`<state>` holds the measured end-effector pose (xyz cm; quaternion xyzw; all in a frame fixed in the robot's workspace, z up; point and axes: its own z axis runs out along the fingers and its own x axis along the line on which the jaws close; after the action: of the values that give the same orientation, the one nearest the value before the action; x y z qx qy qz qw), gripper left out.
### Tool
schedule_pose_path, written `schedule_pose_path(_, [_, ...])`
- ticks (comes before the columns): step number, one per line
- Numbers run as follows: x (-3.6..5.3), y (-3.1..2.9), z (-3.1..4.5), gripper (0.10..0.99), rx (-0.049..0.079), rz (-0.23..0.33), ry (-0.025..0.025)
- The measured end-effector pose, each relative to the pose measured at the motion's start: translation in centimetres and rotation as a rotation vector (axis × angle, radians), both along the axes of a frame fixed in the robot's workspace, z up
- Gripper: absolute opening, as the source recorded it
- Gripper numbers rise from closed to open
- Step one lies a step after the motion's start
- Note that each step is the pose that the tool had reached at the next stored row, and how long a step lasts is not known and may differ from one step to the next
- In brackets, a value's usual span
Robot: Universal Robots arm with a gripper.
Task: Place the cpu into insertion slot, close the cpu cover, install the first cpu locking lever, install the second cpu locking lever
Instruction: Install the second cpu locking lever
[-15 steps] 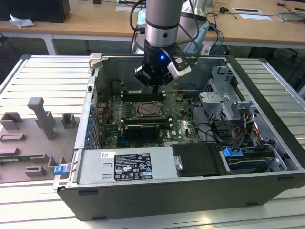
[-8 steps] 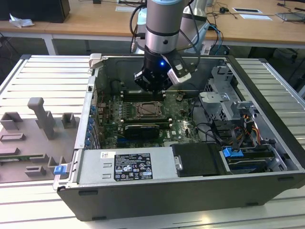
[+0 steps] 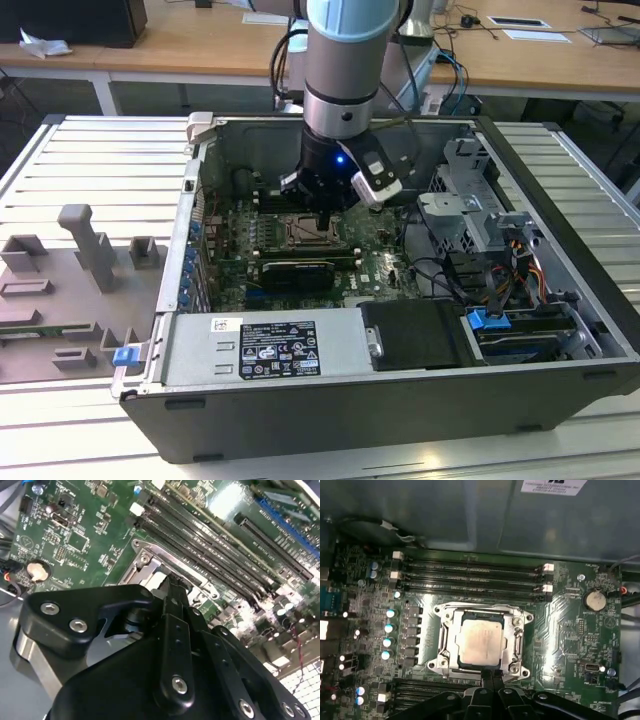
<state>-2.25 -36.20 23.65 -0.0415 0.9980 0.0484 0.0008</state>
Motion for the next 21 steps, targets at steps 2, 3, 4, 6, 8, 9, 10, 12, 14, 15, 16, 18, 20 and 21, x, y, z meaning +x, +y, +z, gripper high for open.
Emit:
schedule_pose_path(2, [-0.08,-0.87,-0.04,0.106,0.009,0.001,0.0000])
schedule_pose_path(3, [-0.11,-1.10,-0.04,0.106,0.011,0.001,-0.0001])
schedule_pose_path(4, [-0.21,-1.24,-0.05,0.106,0.012,0.001,0.0001])
schedule_pose_path(6, [-1.07,-1.40,-0.13,0.106,0.017,0.002,-0.0002])
schedule_pose_path(8, [-1.53,-1.43,-0.33,0.106,0.018,0.001,-0.0001])
schedule_pose_path(9, [-2.37,-1.44,-0.79,0.106,0.018,0.002,0.0000])
schedule_pose_path(10, [-2.61,-1.44,-1.08,0.106,0.018,0.002,0.0000])
schedule_pose_path(12, [-2.65,-1.44,-1.55,0.106,0.018,0.003,0.0000])
schedule_pose_path(14, [-3.03,-1.45,-1.90,0.106,0.021,0.004,0.0001])
schedule_pose_path(15, [-3.19,-1.47,-2.06,0.106,0.023,0.004,0.0001])
schedule_pose_path(16, [-3.27,-1.50,-2.17,0.106,0.026,0.004,0.0000])
schedule_pose_path(18, [-3.68,-1.84,-2.33,0.106,0.037,0.004,0.0000])
schedule_pose_path(20, [-3.94,-2.08,-2.40,0.106,0.054,0.004,-0.0001])
schedule_pose_path(21, [-4.06,-2.17,-2.41,0.106,0.064,0.004,-0.0001])
